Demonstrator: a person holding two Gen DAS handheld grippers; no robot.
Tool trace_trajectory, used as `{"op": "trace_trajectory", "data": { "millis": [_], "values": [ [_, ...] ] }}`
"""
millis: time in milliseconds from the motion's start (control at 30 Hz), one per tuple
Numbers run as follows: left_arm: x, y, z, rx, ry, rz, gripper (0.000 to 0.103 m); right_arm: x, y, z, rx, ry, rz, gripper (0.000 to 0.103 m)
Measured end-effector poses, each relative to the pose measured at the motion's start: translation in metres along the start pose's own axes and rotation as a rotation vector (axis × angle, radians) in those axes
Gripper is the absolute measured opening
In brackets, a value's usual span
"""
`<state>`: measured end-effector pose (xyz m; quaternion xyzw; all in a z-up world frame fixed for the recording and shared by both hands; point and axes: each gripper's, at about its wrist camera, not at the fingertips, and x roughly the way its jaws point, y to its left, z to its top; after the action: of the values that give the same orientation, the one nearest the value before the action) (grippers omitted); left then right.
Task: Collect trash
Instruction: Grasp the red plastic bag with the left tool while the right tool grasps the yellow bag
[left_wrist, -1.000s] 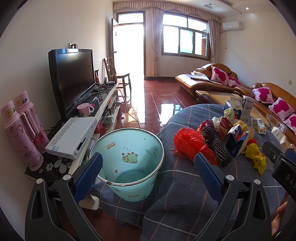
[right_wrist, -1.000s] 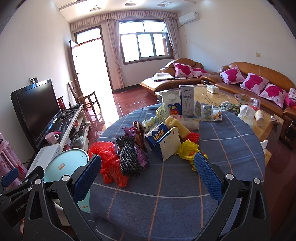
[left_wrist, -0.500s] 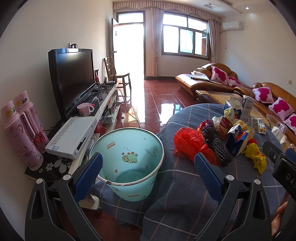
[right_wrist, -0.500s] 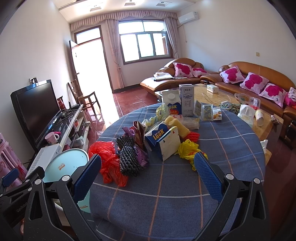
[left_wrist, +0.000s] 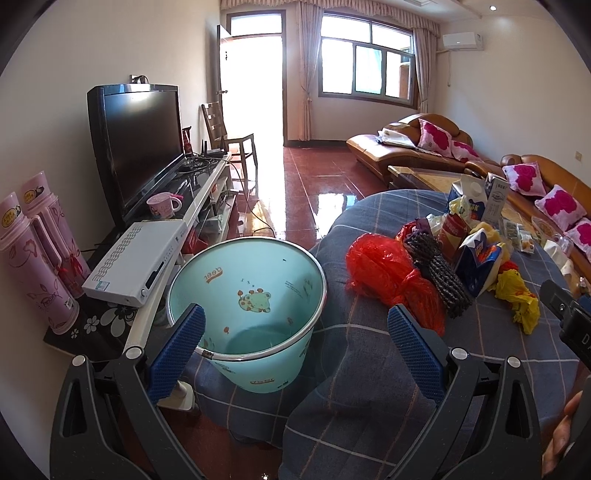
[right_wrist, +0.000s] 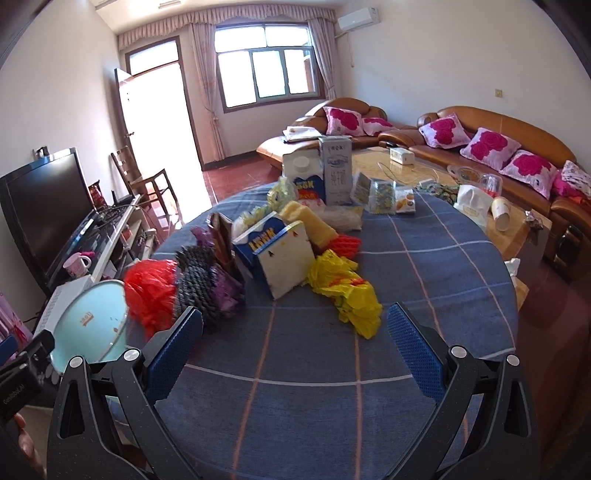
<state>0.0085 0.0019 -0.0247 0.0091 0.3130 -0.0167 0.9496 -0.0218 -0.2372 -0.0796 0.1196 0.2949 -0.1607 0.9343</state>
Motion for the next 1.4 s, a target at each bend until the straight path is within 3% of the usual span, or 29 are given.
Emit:
{"op": "trace_trajectory", "data": {
  "millis": [267, 400, 633, 733, 800, 933, 1067, 1333, 1400],
  "values": [
    [0.041, -0.014, -0.017, 0.016, 0.081, -0.025, 0.097, 0.037, -0.057, 0.0, 0.075, 0.053, -0.067, 0.097],
    [0.059, -0.019, -0.014, 0.014, 0.106, -0.05, 0.097, 0.055, -0.056, 0.016, 0.045, 0.069, -0.029, 0.087],
    [0.081, -0.022, 0.007, -0.011, 0.095, -0.06, 0.096, 0.092, -0.038, 0.028, -0.028, 0.128, -0.01, 0.084],
    [0.09, -0.029, 0.018, -0.004, 0.092, -0.075, 0.093, 0.103, -0.034, 0.027, -0.047, 0.164, -0.001, 0.075],
    [0.099, -0.037, 0.024, 0.006, 0.102, -0.091, 0.084, 0.106, -0.034, 0.026, -0.043, 0.18, 0.015, 0.068],
    [0.116, -0.057, 0.031, 0.029, 0.134, -0.123, 0.084, 0.108, -0.035, 0.022, -0.041, 0.2, 0.042, 0.044],
    [0.136, -0.078, 0.033, 0.047, 0.175, -0.117, 0.084, 0.105, -0.036, 0.02, -0.039, 0.19, 0.053, 0.029],
    [0.158, -0.1, 0.027, 0.039, 0.267, -0.136, 0.086, 0.089, -0.039, 0.018, -0.013, 0.133, 0.067, 0.028],
    [0.157, -0.102, 0.023, 0.042, 0.273, -0.144, 0.08, 0.081, -0.041, 0.017, 0.008, 0.118, 0.075, 0.028]
  ]
}}
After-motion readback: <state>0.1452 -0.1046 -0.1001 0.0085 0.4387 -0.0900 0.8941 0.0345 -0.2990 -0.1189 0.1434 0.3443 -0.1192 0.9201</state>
